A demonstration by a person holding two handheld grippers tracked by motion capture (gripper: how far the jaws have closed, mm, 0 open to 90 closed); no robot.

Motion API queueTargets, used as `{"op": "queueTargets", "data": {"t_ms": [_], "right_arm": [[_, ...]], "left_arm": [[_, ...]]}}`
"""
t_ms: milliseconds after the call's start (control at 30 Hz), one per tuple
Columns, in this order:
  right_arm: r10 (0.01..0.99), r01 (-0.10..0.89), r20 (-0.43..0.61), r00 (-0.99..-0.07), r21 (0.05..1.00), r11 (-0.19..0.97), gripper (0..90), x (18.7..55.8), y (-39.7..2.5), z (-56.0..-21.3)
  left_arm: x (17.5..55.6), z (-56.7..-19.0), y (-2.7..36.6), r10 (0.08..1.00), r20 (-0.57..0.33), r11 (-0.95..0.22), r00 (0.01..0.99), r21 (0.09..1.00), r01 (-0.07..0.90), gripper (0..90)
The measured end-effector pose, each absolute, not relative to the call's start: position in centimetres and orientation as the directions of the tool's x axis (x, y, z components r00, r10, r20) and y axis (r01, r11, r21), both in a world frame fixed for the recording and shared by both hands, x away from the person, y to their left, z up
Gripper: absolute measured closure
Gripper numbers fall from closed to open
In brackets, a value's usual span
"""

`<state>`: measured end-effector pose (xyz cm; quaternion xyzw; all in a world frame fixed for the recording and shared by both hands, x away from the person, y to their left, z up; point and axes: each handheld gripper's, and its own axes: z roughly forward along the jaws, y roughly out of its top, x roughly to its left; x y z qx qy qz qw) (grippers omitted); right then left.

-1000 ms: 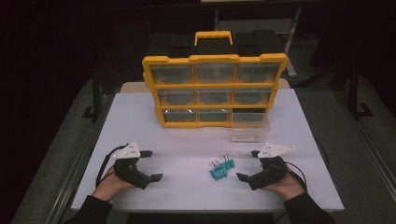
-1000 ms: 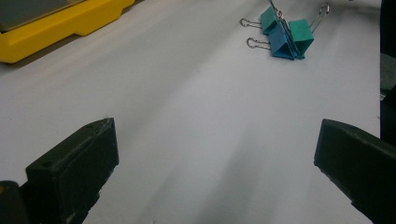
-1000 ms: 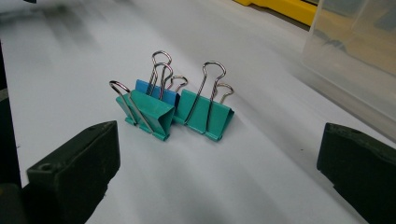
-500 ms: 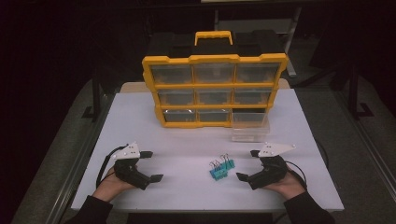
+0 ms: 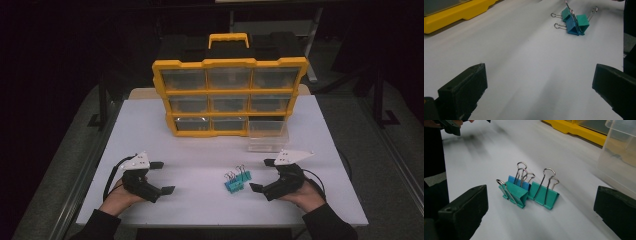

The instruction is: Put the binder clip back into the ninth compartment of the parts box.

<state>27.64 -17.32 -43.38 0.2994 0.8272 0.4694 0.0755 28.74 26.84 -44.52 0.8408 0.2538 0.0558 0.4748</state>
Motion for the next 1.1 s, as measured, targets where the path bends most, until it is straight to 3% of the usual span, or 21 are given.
{"op": "queueTargets", "data": {"t_ms": [1100], "right_arm": [[0.520, 0.411, 0.180, -0.835, 0.833, 0.371, 0.0, 28.6, -14.9, -42.9]], "left_arm": [[28.7, -44.5, 26.8, 0.486, -0.148, -0.428, 0.861, 0.819, 0.383, 0.0]]}}
